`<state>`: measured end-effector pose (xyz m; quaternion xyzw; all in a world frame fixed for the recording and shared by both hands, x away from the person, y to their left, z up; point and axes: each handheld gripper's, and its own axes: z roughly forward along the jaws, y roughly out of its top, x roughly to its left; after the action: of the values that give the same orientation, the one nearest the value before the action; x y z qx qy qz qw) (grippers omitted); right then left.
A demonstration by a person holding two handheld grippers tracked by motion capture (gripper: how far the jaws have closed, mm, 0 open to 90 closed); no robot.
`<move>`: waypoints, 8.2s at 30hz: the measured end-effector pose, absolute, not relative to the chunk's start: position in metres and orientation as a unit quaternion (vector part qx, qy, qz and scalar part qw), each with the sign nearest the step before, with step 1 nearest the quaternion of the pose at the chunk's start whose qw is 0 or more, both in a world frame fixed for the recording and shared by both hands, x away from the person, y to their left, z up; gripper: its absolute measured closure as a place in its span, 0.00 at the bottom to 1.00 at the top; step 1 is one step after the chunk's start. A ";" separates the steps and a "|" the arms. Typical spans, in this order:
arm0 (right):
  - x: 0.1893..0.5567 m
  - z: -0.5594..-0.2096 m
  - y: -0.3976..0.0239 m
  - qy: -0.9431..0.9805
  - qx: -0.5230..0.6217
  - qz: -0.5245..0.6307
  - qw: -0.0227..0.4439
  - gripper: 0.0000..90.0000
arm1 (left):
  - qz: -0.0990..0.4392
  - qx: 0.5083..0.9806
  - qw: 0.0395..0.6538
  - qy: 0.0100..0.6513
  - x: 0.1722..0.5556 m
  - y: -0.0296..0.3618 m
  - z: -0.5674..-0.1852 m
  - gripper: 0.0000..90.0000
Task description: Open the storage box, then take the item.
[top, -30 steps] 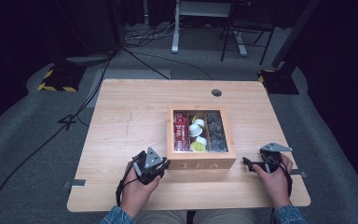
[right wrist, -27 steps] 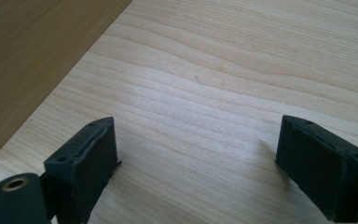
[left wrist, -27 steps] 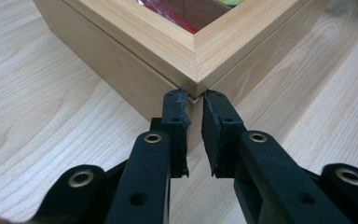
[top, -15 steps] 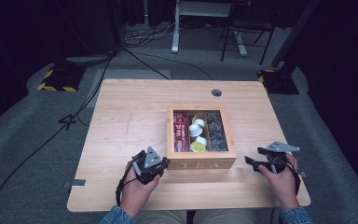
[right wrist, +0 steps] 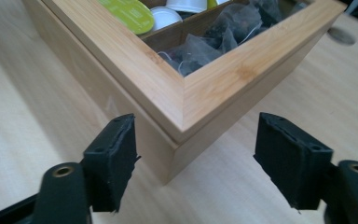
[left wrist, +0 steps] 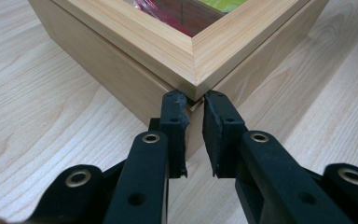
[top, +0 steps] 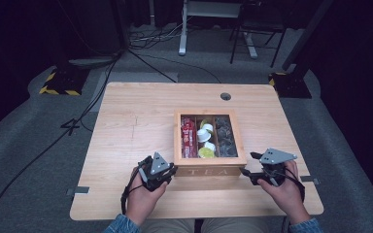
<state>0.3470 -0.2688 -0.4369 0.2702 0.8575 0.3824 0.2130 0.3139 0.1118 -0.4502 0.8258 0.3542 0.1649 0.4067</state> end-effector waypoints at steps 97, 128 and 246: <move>0.455 -0.315 -0.256 0.818 0.193 0.489 0.234 0.61 | 0.216 0.800 0.317 0.461 0.331 0.204 -0.471 0.37; 0.531 -0.288 -0.248 0.787 0.254 0.506 0.243 0.62 | 0.189 0.786 0.331 0.487 0.348 0.222 -0.503 0.29; 0.451 -0.324 -0.190 0.791 0.256 0.531 0.164 0.22 | 0.185 0.790 0.331 0.481 0.357 0.219 -0.504 0.22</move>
<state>0.4506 -0.1898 -0.3240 0.2560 0.7909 0.5312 0.1639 0.3565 0.2193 -0.5040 0.7904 0.4812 0.1848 0.3311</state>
